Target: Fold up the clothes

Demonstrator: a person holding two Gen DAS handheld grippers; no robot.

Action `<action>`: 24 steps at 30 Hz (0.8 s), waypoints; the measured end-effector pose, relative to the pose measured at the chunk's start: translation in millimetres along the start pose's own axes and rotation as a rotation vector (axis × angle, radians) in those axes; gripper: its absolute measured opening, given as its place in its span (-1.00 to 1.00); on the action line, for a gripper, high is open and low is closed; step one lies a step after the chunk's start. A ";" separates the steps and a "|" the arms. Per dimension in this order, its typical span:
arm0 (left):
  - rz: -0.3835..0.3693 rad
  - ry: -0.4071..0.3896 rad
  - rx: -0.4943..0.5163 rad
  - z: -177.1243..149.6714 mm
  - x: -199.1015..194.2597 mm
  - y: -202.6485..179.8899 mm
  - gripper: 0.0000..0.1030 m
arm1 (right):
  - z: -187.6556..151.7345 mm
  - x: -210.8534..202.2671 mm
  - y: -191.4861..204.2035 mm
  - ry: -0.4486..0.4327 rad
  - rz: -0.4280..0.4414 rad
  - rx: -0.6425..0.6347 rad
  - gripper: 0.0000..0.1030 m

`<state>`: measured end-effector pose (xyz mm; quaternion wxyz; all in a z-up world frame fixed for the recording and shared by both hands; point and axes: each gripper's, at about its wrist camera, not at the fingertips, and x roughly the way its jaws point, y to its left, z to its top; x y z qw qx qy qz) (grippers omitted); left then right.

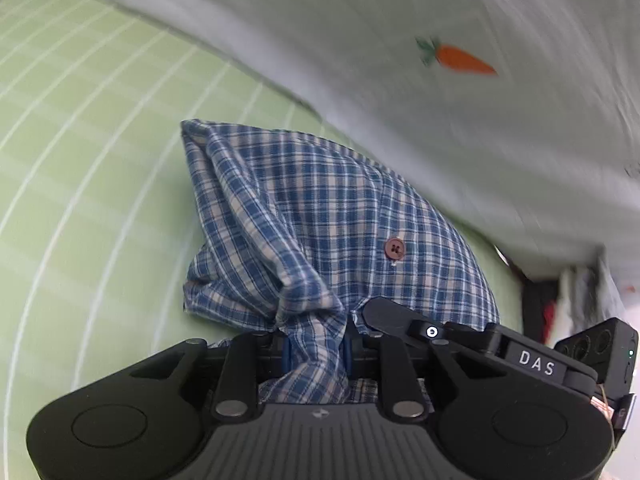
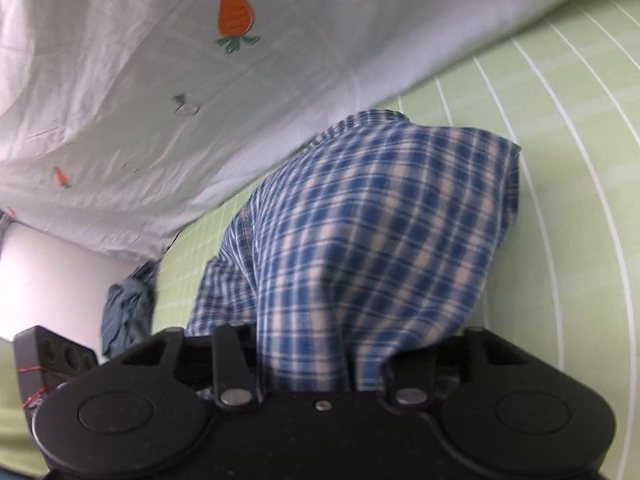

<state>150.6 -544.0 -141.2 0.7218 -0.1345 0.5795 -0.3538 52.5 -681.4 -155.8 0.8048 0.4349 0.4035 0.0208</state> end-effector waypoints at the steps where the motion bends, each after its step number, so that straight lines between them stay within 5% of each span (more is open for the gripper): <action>1: 0.000 0.016 0.002 -9.1 -5.5 -1.7 -0.56 | -12.3 -9.9 2.5 0.008 -0.005 -0.001 -0.15; 11: -0.086 0.127 0.086 -130.5 -77.2 -36.4 -0.56 | -155.2 -139.0 14.5 -0.059 -0.032 0.136 -0.17; 24: -0.259 0.240 0.314 -196.7 -74.6 -121.4 -0.56 | -236.0 -266.2 9.6 -0.327 -0.174 0.213 -0.17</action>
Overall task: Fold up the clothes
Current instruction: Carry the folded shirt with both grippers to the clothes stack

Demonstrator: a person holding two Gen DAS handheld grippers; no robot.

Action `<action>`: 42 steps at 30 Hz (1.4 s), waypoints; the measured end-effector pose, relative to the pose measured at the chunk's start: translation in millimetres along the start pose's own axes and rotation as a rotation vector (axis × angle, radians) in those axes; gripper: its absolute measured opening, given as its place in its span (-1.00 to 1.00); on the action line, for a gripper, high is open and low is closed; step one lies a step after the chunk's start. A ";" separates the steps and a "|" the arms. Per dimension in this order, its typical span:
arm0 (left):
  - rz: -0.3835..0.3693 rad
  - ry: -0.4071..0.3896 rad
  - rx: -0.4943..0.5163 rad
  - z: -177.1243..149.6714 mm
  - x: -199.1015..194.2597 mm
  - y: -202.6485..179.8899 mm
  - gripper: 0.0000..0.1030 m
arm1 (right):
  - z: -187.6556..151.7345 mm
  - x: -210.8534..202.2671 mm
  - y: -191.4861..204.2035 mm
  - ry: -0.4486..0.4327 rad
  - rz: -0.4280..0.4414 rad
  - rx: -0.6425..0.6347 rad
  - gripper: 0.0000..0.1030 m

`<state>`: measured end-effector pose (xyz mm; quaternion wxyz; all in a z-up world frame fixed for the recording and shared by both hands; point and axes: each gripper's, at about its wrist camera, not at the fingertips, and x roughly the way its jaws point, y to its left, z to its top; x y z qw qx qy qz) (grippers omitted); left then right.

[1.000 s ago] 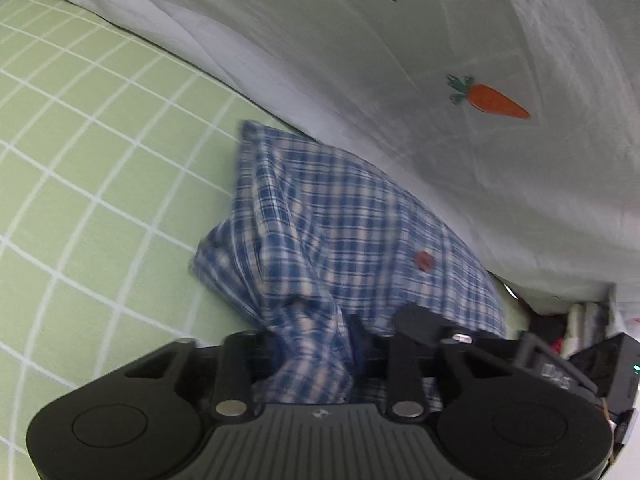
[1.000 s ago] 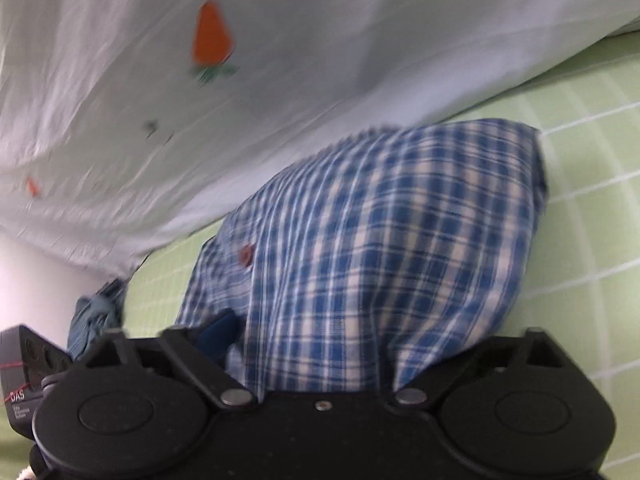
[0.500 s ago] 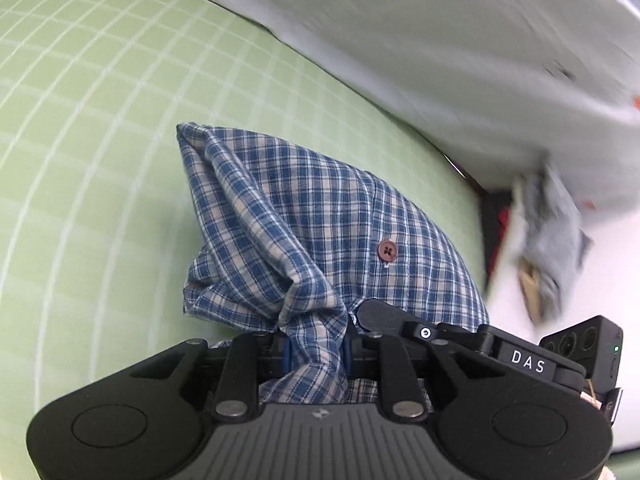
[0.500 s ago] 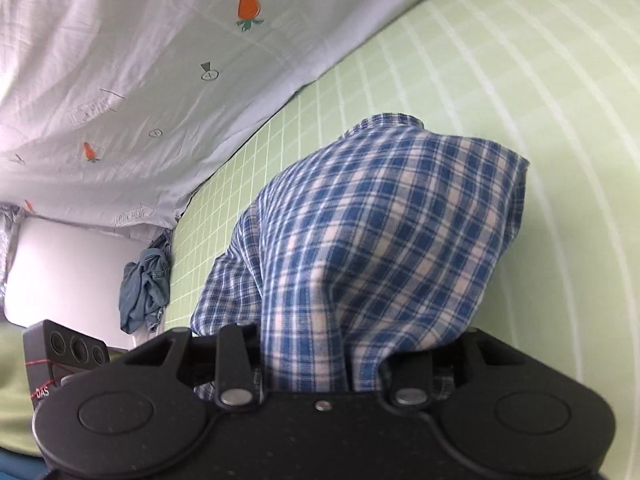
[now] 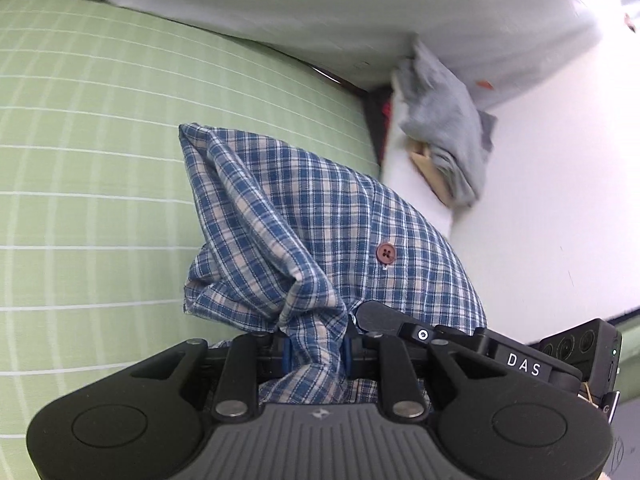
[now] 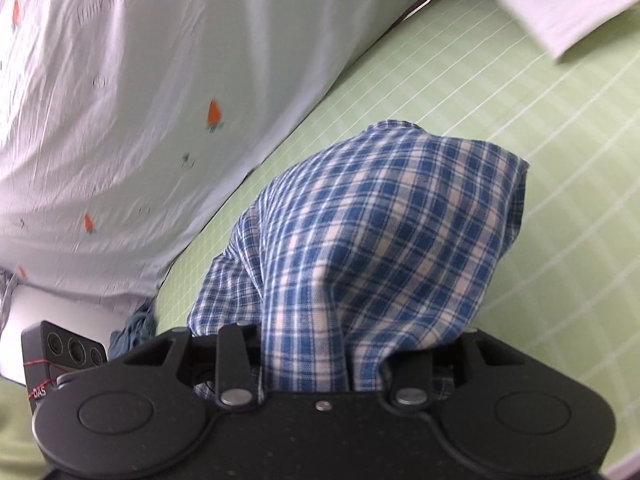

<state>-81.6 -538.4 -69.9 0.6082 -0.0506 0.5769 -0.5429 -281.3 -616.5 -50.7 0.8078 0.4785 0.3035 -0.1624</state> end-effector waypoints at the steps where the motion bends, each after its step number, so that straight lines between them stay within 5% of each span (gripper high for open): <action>1: -0.010 0.005 0.013 -1.4 8.2 -9.0 -0.56 | 6.0 -8.3 -10.3 -0.008 -0.002 -0.007 -0.17; 7: -0.032 -0.030 0.007 -12.7 78.5 -79.8 -0.56 | 42.5 -58.4 -72.4 -0.057 -0.011 -0.050 -0.17; 12: -0.070 -0.080 -0.017 -5.5 150.5 -152.7 -0.56 | 118.4 -104.4 -140.0 -0.071 0.023 -0.107 -0.17; 18: -0.091 -0.161 0.093 45.6 194.3 -248.1 -0.56 | 219.9 -143.5 -172.8 -0.138 0.073 -0.153 -0.16; 24: -0.110 -0.257 0.170 126.8 222.7 -298.6 -0.56 | 319.9 -163.1 -189.6 -0.217 0.131 -0.203 -0.16; 30: -0.051 -0.372 0.191 214.9 235.7 -297.1 -0.54 | 423.0 -129.7 -172.3 -0.307 0.187 -0.279 0.00; 35: 0.047 -0.467 0.142 282.8 253.8 -271.2 -0.42 | 465.5 -86.5 -166.4 -0.351 0.085 -0.365 0.62; 37: 0.054 -0.445 0.094 289.9 265.4 -252.5 -0.36 | 472.9 -72.1 -166.6 -0.362 0.040 -0.399 0.92; 42: 0.071 -0.456 0.083 286.9 270.7 -244.0 0.01 | 491.2 -37.2 -167.2 -0.388 -0.071 -0.483 0.98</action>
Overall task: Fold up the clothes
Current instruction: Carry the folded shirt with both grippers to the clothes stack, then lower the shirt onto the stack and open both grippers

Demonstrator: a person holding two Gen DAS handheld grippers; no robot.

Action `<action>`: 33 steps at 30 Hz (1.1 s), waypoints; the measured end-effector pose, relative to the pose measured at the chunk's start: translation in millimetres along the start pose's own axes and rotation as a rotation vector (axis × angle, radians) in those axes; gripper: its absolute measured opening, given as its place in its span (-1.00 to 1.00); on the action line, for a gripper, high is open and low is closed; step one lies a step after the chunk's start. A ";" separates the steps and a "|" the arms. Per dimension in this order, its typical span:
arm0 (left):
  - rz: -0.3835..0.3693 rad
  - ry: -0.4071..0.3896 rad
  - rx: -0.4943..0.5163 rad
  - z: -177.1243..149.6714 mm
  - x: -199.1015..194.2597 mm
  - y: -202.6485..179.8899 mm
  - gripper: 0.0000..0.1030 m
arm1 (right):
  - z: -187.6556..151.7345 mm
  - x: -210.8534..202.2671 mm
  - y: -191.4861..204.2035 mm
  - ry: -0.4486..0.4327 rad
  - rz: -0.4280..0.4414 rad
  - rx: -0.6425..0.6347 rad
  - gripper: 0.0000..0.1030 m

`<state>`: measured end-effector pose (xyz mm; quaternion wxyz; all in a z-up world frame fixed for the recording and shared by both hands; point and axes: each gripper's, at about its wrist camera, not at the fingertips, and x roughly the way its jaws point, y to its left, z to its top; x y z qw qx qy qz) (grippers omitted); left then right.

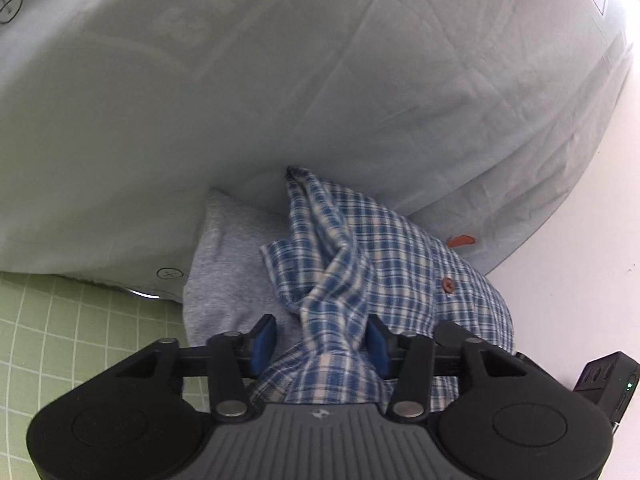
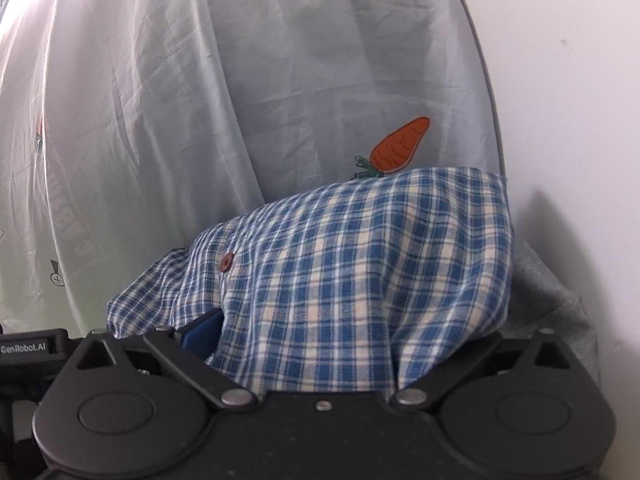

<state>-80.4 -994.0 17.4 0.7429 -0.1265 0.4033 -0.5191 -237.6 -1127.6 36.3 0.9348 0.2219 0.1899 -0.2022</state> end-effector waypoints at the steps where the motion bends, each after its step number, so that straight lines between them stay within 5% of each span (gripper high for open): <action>1: 0.004 -0.002 -0.001 -1.1 0.7 1.5 0.01 | 1.7 -3.8 -0.1 0.006 -0.009 -0.006 0.98; 6: 0.063 -0.014 0.045 -4.2 -2.1 -6.0 0.26 | 5.8 -33.7 21.2 -0.003 -0.132 -0.095 0.98; 12: 0.077 -0.011 0.071 -6.2 -6.1 -10.0 0.31 | -13.2 -67.6 55.3 -0.113 -0.301 -0.205 0.98; 19: 0.079 -0.005 0.058 -7.5 -3.3 -6.5 0.42 | 3.9 -66.6 54.1 -0.123 -0.301 -0.171 0.99; 23: 0.091 -0.004 0.044 -7.4 1.8 -5.6 0.43 | 15.4 -76.9 42.7 -0.156 -0.206 0.004 0.99; 29: 0.116 -0.010 0.024 -8.4 2.8 -0.2 0.55 | 22.5 -77.7 50.2 -0.209 -0.341 -0.104 1.00; 33: 0.132 -0.017 0.028 -8.5 4.6 -1.0 0.61 | 13.8 -74.5 75.0 -0.331 -0.448 -0.223 1.00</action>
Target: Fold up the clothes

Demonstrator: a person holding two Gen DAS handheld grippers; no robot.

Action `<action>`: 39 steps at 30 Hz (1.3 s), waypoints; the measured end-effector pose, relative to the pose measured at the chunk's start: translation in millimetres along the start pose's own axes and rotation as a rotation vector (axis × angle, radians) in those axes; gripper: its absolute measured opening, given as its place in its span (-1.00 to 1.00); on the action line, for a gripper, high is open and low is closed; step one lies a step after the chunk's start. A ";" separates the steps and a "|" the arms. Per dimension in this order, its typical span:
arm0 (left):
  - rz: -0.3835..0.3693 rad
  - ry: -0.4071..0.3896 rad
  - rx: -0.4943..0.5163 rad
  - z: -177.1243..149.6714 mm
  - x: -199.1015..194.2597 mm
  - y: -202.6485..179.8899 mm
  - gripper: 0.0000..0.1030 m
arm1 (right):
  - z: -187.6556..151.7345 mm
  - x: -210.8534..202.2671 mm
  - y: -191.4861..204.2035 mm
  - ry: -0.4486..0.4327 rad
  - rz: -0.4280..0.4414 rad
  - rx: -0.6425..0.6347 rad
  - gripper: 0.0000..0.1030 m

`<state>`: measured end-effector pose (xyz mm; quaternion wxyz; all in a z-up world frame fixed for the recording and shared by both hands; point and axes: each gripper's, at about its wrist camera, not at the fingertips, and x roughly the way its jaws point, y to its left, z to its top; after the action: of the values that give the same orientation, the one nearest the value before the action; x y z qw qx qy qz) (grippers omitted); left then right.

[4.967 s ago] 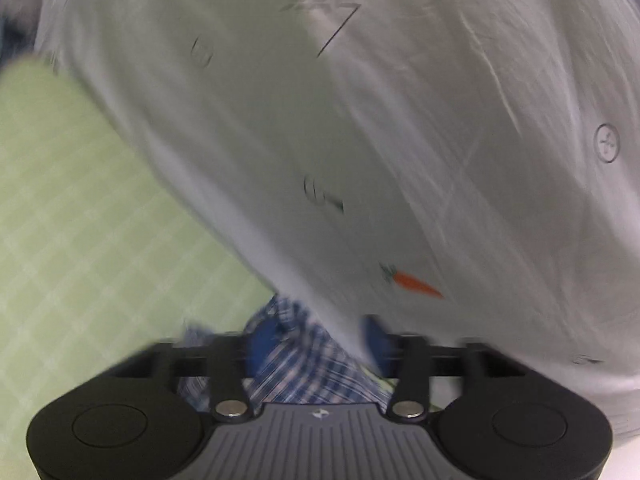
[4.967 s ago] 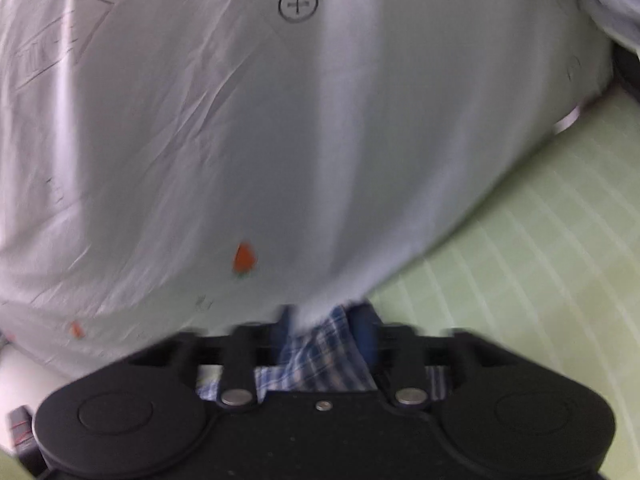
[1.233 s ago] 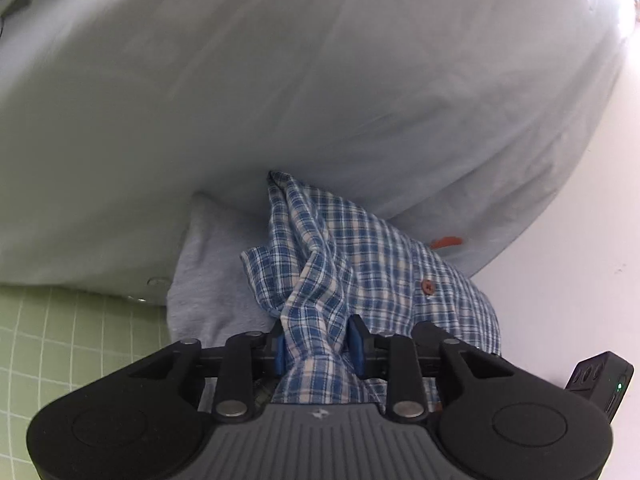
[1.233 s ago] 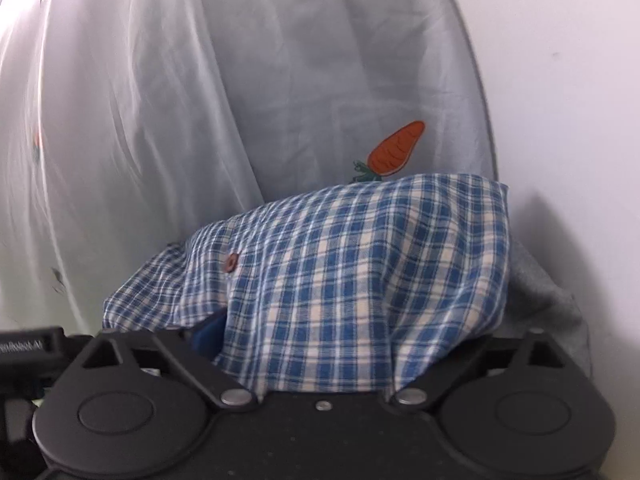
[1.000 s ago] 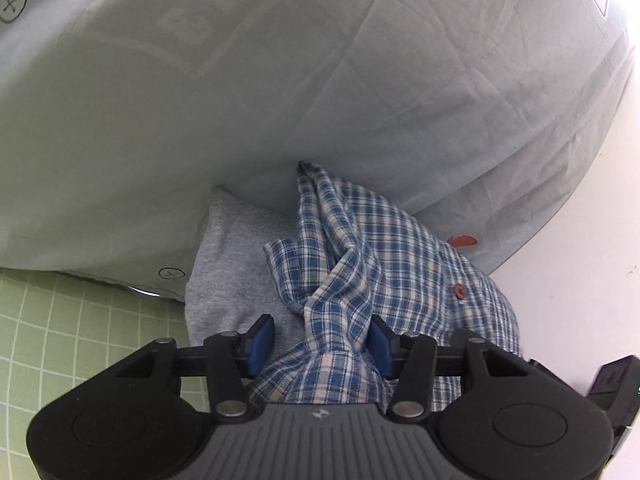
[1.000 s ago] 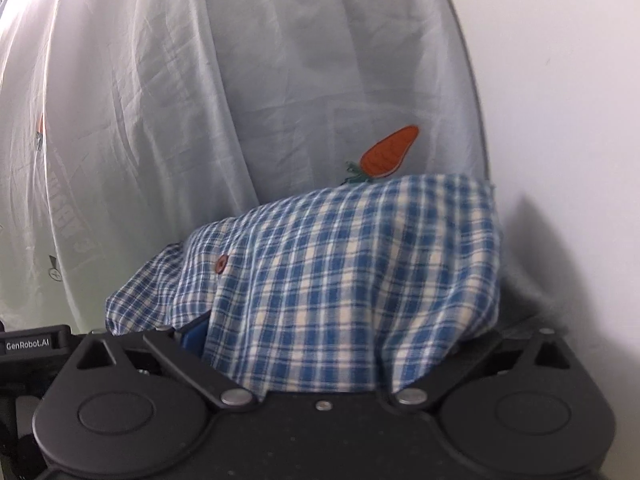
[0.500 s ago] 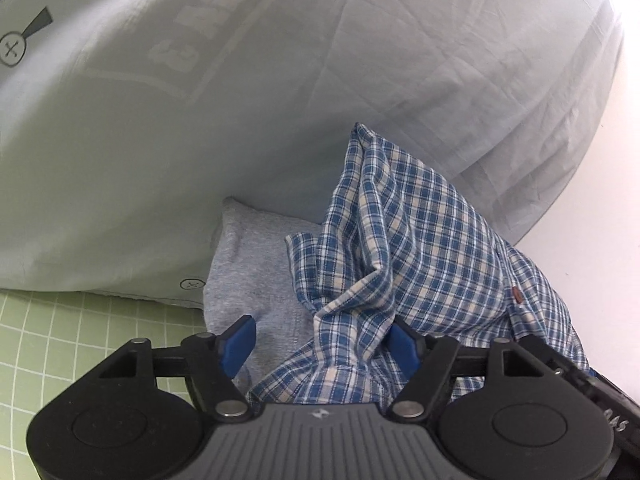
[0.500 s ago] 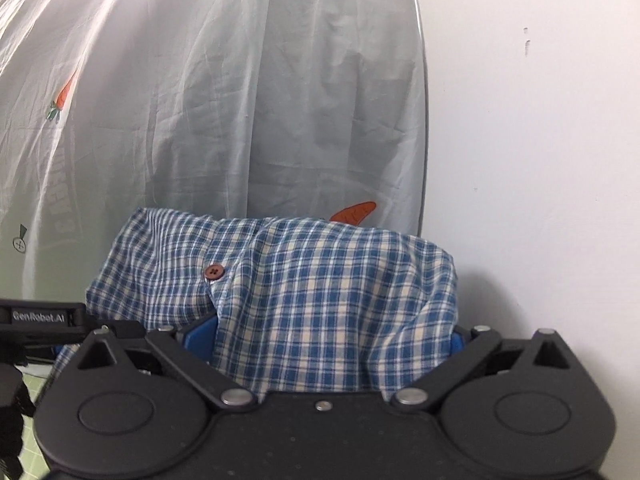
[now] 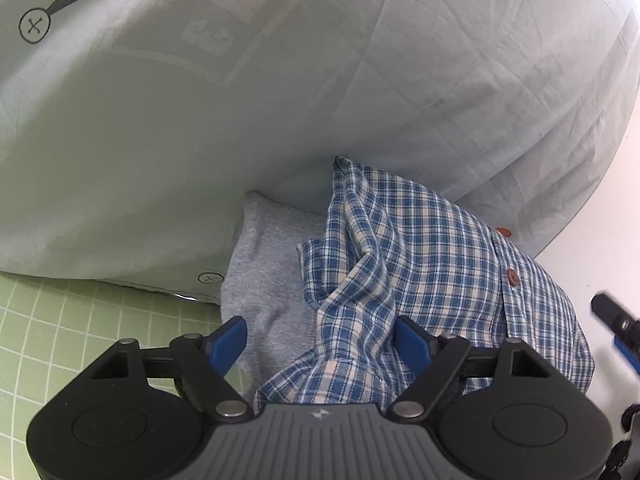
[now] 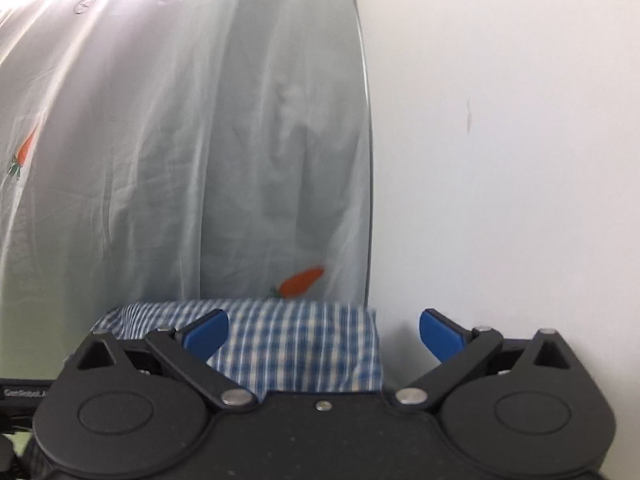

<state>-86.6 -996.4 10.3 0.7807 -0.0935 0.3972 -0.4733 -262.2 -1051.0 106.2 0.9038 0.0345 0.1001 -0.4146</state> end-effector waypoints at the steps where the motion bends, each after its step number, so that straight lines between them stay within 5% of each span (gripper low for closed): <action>1: 0.004 0.000 0.002 1.6 2.5 -1.5 0.64 | -1.3 -1.9 5.9 -0.034 -0.007 -0.021 1.00; 13: 0.039 0.007 -0.049 -5.5 27.9 23.0 0.89 | -89.4 128.0 37.0 0.120 0.206 0.032 1.00; 21: 0.048 -0.008 -0.006 -11.4 8.9 17.6 0.90 | -79.6 121.3 31.5 0.149 0.208 0.056 1.00; 29: 0.072 -0.091 0.246 -33.0 -68.3 -8.7 0.99 | -47.1 45.5 17.3 0.109 0.170 0.032 1.00; 39: -0.007 -0.070 0.289 -113.4 -165.8 -25.2 1.00 | -69.2 -91.1 -13.6 0.198 0.043 0.104 1.00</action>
<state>-223.0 -849.0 36.0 0.7978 0.0020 0.2970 -0.5248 -340.9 -982.2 58.0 0.8951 0.1244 0.1663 -0.3945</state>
